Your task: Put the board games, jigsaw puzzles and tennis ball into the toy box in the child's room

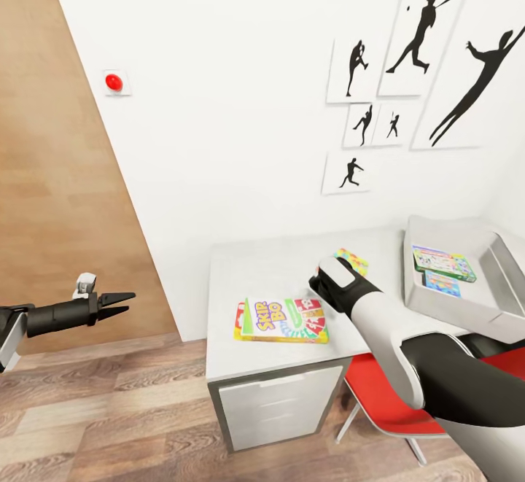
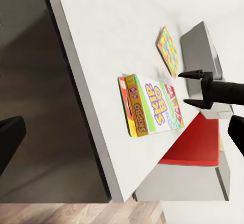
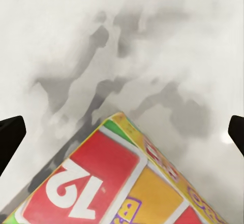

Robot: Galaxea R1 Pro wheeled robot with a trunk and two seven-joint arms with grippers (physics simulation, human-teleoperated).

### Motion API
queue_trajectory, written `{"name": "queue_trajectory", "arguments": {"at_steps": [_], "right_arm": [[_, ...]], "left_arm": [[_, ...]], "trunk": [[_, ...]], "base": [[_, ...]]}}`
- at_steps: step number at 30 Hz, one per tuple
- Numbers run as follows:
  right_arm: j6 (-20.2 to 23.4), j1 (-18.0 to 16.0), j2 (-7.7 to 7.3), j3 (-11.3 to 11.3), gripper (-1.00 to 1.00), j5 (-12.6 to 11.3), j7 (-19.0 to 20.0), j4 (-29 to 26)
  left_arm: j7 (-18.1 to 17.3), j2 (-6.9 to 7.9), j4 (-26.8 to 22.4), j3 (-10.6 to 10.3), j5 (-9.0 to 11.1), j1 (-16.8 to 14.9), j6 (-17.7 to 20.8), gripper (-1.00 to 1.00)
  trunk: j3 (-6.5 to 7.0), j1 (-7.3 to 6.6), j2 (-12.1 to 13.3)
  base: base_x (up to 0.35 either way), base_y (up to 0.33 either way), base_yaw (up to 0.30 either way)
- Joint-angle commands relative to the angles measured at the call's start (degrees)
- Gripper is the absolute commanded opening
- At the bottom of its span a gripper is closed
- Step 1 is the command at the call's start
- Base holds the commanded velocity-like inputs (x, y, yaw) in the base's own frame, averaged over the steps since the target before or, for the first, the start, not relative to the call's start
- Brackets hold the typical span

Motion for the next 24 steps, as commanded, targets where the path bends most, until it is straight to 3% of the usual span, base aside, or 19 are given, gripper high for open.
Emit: {"name": "queue_trajectory", "arguments": {"at_steps": [1,6,11,16,24], "right_arm": [[0.56,-0.04,-0.01,0.42,1.0,-0.16,-0.29,0.22],[0.67,-0.04,0.04,0.03,1.0,-0.18,-0.31,0.61],[0.77,-0.04,0.05,-1.63,1.0,-0.15,-0.35,0.71],[1.49,-0.04,0.11,-3.27,1.0,-0.13,-0.48,0.75],[2.38,-0.04,0.41,-4.02,1.0,-0.12,-1.8,0.76]], "left_arm": [[-0.1,0.01,0.0,0.03,0.14,-0.06,0.51,1.0],[-0.1,0.01,0.0,0.02,0.14,-0.05,0.51,1.0],[-0.1,0.01,0.0,0.07,0.14,-0.06,0.51,1.0],[-0.1,0.01,0.0,0.08,0.14,-0.08,0.51,1.0],[-0.1,0.06,0.0,0.08,0.14,-0.07,0.51,1.0]], "trunk": [[-0.25,0.23,-0.46],[-0.25,0.23,-0.46],[-1.14,1.33,-2.47],[-1.14,1.33,-2.47],[-1.14,1.33,-2.47]], "base": [[0.0,0.0,0.0],[0.0,0.0,0.0],[0.0,0.0,0.0],[0.0,0.0,0.0],[0.0,0.0,0.0]]}}
